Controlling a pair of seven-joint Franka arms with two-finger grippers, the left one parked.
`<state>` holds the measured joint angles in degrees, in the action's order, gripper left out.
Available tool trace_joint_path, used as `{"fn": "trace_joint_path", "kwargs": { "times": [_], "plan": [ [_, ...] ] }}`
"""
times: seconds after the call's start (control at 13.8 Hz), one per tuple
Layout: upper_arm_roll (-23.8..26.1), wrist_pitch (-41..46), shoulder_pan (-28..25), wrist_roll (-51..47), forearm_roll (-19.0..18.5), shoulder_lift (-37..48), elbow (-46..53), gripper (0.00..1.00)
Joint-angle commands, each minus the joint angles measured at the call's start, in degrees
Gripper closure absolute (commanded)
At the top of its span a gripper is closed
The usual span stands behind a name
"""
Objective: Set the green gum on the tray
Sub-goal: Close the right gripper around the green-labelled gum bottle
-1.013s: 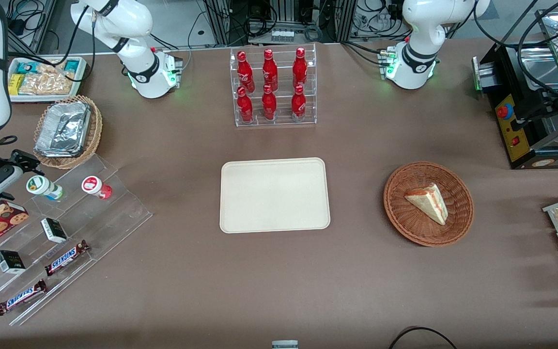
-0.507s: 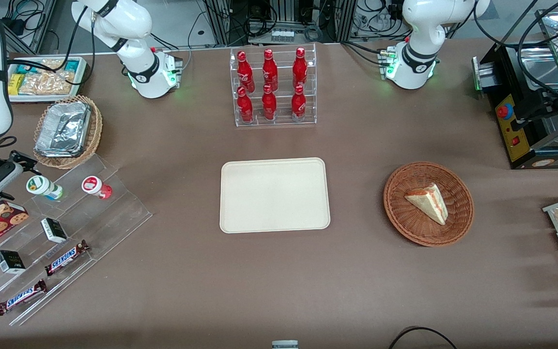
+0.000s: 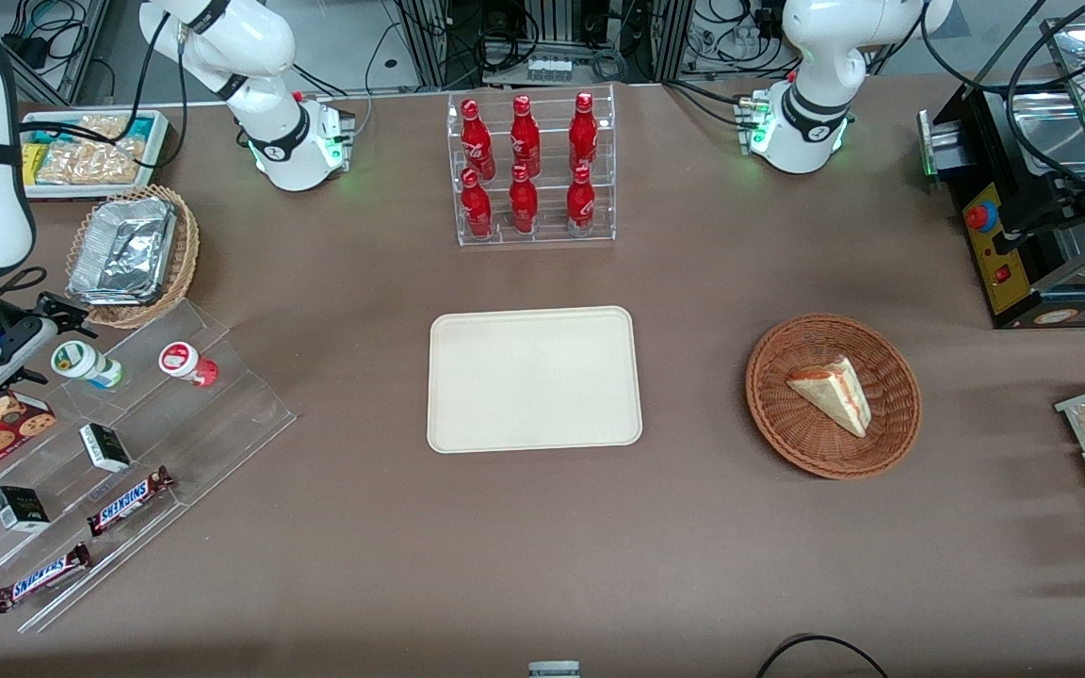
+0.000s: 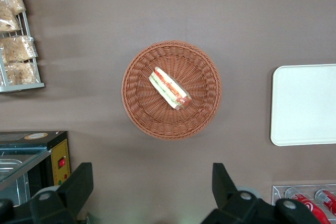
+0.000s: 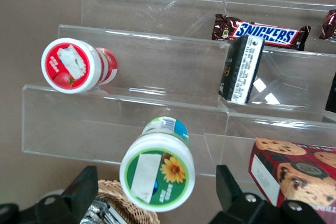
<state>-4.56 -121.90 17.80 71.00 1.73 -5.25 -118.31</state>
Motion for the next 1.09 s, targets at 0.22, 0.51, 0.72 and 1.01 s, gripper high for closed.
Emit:
{"fn": "trace_joint_path", "kwargs": {
  "times": [0.22, 0.51, 0.72, 1.01],
  "plan": [
    [0.34, -4.04, 0.66, 0.28, 1.26, 0.33, -2.45, 0.1],
    [0.34, -3.87, 0.57, 0.46, 1.26, 0.33, -2.45, 1.0],
    [0.69, -2.47, -0.04, -0.59, 1.26, 0.94, -1.49, 1.0],
    [2.54, 6.57, -2.49, -7.0, 0.47, 1.39, 5.79, 1.0]
  ]
}}
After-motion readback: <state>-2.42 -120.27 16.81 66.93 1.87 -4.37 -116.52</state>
